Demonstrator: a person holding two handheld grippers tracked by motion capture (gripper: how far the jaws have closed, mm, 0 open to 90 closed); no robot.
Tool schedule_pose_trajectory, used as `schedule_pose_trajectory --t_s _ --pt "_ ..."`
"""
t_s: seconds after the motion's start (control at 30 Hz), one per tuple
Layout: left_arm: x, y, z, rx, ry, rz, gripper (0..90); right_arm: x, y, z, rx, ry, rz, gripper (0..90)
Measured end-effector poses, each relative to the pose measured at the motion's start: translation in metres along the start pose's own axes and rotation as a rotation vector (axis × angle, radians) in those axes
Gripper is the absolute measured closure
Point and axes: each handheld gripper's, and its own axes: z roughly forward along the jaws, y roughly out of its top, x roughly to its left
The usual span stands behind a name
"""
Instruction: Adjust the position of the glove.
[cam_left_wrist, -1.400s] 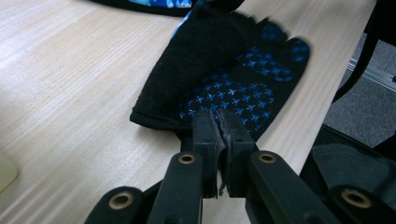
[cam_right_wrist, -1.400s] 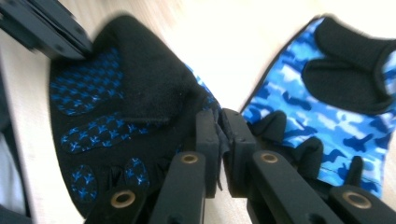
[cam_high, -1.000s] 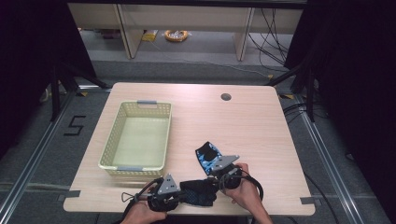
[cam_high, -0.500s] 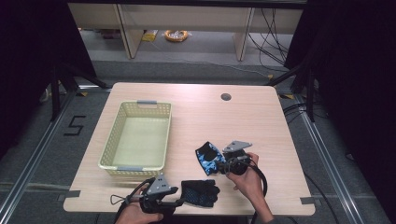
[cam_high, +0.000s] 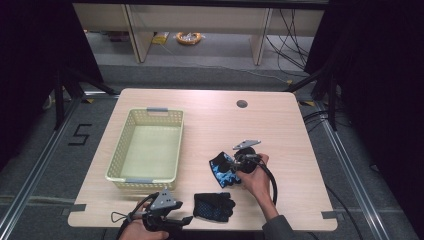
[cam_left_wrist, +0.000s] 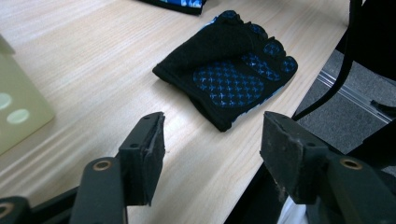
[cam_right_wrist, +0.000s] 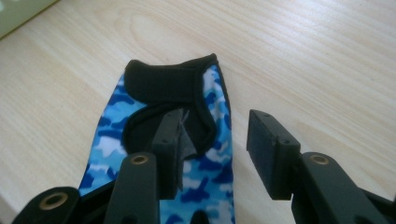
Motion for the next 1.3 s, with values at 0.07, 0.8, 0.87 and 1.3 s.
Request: schedule_pose_trajectory --t_s 0.07,0.8,0.87,1.3 --pt "-0.001 -0.002 0.001 -0.007 -0.007 -0.038 37.8 0.000 0.001 0.006 0.009 0.013 0.038 58.7" --pt "0.009 -0.006 -0.001 -0.002 0.015 -0.048 34.4 -0.013 0.007 -0.001 -0.079 0.081 -0.038 87.6" --pt "0.010 -0.006 -0.002 -0.009 0.013 -0.039 34.3 -0.012 0.011 -0.013 -0.103 0.084 -0.059 87.6" --pt "0.012 -0.006 -0.003 -0.016 0.024 -0.068 34.3 0.020 0.008 -0.082 -0.219 0.248 -0.226 87.5"
